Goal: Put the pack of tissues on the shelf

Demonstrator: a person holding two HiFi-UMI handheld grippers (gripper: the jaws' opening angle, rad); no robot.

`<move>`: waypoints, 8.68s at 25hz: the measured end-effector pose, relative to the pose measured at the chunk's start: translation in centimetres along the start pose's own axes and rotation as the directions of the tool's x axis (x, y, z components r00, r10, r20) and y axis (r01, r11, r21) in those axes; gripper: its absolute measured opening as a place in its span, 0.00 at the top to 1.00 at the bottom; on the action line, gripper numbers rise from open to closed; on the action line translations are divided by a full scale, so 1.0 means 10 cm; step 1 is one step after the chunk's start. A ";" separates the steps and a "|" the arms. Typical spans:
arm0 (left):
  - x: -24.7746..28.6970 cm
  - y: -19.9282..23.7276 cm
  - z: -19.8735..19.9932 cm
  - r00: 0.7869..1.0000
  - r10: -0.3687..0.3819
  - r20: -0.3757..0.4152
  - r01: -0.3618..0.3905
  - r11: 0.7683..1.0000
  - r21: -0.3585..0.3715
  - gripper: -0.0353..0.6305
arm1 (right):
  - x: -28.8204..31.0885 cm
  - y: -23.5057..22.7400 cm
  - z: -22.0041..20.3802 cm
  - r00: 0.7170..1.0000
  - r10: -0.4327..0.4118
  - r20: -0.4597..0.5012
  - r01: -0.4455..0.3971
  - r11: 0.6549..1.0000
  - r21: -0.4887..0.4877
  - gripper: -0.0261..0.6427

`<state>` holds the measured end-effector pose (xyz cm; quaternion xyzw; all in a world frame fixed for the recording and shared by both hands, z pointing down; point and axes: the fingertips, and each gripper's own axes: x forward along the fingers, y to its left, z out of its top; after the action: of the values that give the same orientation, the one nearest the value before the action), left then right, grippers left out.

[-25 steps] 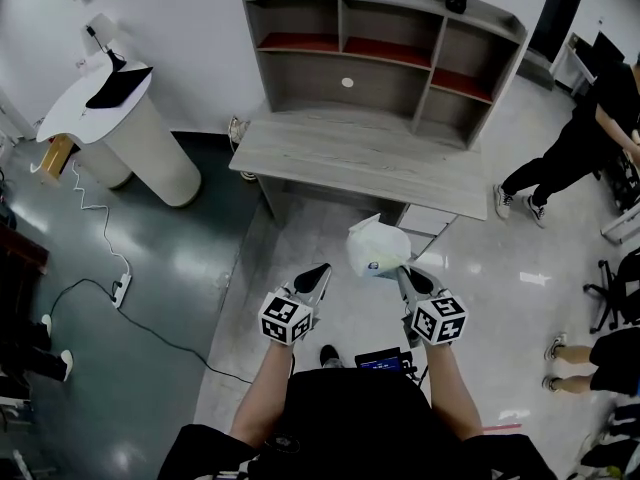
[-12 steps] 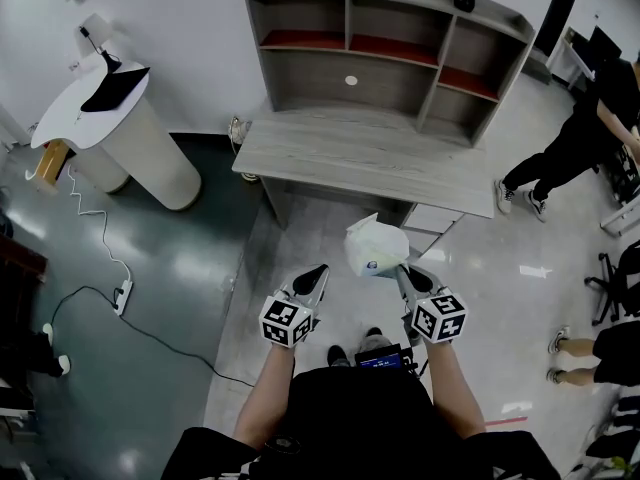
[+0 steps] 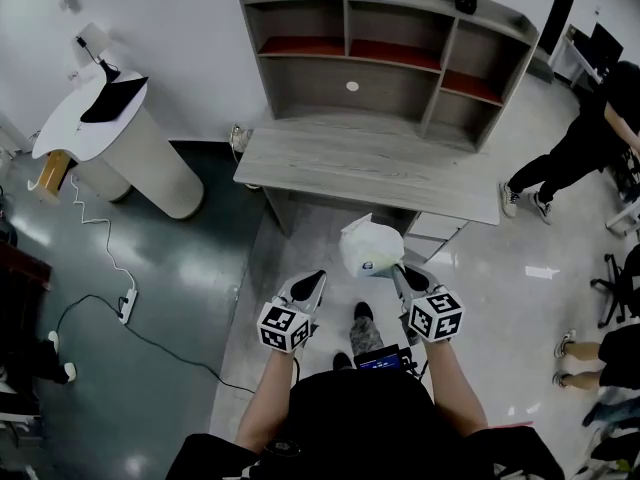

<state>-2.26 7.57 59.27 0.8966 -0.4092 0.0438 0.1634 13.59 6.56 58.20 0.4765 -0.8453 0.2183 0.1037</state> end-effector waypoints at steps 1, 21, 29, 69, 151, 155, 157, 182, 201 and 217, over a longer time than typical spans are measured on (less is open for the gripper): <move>0.02 0.03 0.01 1.000 0.005 -0.001 -0.005 1.000 0.001 0.94 | 0.04 -0.01 0.02 1.000 0.004 0.002 -0.004 1.000 0.002 0.95; 1.21 0.77 0.56 0.997 0.077 -0.031 -0.075 0.996 0.051 0.94 | 1.24 -0.84 0.75 0.995 0.102 -0.004 -0.102 0.995 0.020 0.95; 1.59 0.95 0.78 0.993 0.118 -0.012 -0.118 0.992 0.050 0.94 | 1.63 -1.11 1.02 0.987 0.157 -0.019 -0.157 0.988 0.001 0.95; 2.27 3.27 1.52 0.999 -0.048 -0.013 0.049 0.998 0.051 0.94 | 3.72 -0.85 1.79 1.000 -0.010 0.006 0.010 1.000 0.028 0.95; 2.55 2.89 3.16 0.991 -0.041 0.127 0.028 0.995 0.099 0.94 | 3.42 -0.55 3.42 0.963 0.205 0.173 -0.163 0.959 -0.232 0.95; 2.61 3.08 3.39 0.990 -0.055 0.132 0.036 0.989 0.146 0.94 | 3.62 -0.50 3.69 0.961 0.200 0.190 -0.151 0.957 -0.246 0.95; 2.64 3.18 3.51 0.989 -0.058 0.138 0.034 0.986 0.164 0.94 | 3.71 -0.48 3.81 0.959 0.196 0.203 -0.144 0.958 -0.248 0.95; 3.40 4.10 4.18 0.989 -0.059 0.139 0.028 0.976 0.214 0.94 | 4.67 -0.74 4.69 0.954 0.062 0.292 -0.003 0.980 -0.198 0.95; 3.77 4.46 3.93 0.997 -0.053 0.057 0.046 0.991 0.124 0.94 | 5.12 -0.98 4.56 0.965 -0.033 0.261 0.075 0.986 -0.151 0.95; 3.82 4.51 3.90 0.999 -0.024 0.027 0.021 0.994 0.107 0.94 | 5.22 -0.97 4.54 0.975 -0.030 0.219 0.071 0.981 -0.182 0.79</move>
<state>-12.92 -60.30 42.21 0.9091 -0.3986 0.0511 0.1097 -4.04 -58.73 40.78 0.5066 -0.8560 0.0817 0.0620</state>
